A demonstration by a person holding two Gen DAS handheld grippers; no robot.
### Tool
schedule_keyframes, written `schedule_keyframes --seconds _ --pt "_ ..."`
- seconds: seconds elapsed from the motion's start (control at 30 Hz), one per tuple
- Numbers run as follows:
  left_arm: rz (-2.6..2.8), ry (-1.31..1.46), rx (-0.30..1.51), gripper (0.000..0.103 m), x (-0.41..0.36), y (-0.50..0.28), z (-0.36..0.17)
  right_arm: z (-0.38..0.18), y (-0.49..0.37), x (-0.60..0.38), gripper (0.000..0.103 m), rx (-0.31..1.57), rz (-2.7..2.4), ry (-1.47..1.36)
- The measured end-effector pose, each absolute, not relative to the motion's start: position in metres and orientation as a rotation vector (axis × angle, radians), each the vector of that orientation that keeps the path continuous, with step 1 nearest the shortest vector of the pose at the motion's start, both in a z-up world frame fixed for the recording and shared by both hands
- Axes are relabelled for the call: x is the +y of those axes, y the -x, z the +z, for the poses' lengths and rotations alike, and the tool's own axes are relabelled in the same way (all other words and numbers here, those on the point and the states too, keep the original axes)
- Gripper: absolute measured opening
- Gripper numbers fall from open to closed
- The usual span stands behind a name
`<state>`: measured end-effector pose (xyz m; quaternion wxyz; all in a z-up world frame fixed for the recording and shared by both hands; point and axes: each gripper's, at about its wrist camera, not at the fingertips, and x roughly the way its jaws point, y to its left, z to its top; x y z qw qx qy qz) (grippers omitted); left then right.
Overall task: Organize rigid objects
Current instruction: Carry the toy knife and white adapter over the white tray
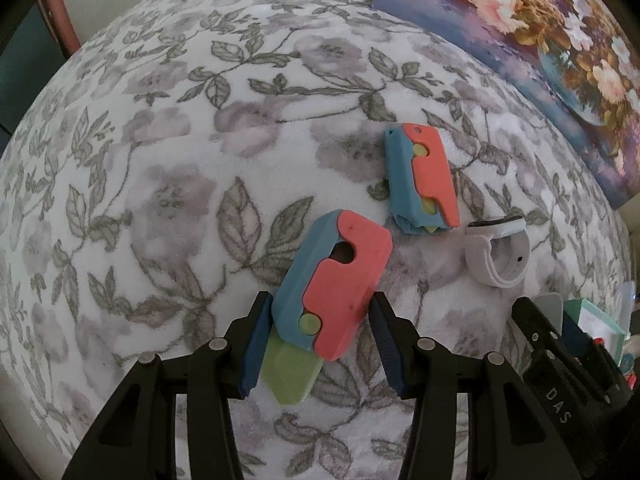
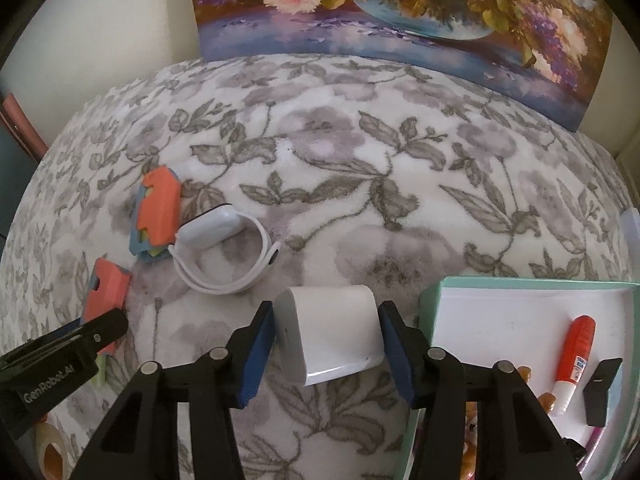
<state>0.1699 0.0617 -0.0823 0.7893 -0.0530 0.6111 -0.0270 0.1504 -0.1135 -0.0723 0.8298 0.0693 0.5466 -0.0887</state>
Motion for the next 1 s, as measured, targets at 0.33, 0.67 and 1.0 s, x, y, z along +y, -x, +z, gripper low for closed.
schedule_keyframes --seconds 0.33,0.67,1.0 --pt "-0.092 0.184 1.288 0.05 0.073 -0.169 -0.067 -0.061 -0.148 -0.11 0.055 1.164 -0.154 -0.169" --pt "-0.093 0.212 1.188 0.05 0.078 -0.163 -0.021 -0.021 -0.142 -0.108 0.055 1.096 -0.146 -0.188" --pt "-0.129 0.2 1.135 0.05 0.057 -0.135 0.009 -0.01 -0.12 -0.124 0.055 1.144 -0.2 -0.292"
